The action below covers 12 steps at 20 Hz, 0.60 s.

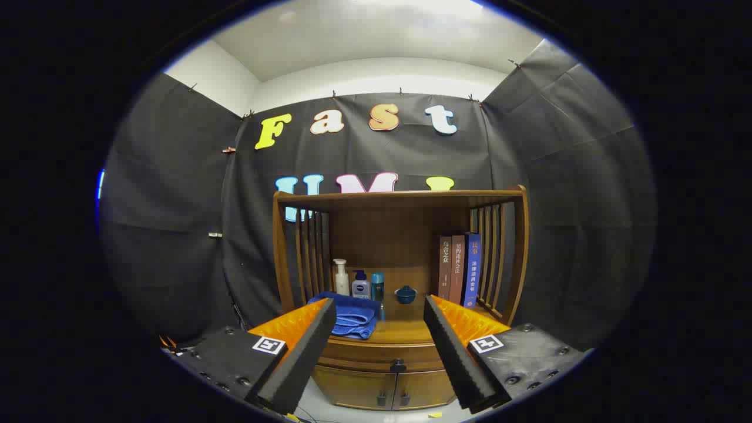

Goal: Pull open the drawer, take out the items inside it, and place them on the countertop above the cabinet.

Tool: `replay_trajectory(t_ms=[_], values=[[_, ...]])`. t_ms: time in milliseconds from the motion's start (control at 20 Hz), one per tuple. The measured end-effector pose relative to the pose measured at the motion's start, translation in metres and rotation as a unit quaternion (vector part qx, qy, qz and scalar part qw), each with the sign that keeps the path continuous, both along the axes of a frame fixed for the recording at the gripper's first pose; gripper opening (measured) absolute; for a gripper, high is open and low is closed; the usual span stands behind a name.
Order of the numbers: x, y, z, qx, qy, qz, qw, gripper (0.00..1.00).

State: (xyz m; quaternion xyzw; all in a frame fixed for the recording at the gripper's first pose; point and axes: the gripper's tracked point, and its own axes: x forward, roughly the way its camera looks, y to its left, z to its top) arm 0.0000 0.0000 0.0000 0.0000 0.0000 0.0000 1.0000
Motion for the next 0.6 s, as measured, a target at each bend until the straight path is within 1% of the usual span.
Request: replay_trajectory(t_ms=[600], values=[[-0.0045,-0.0044,0.0011,-0.003,0.005,-0.004,1.0,0.98]])
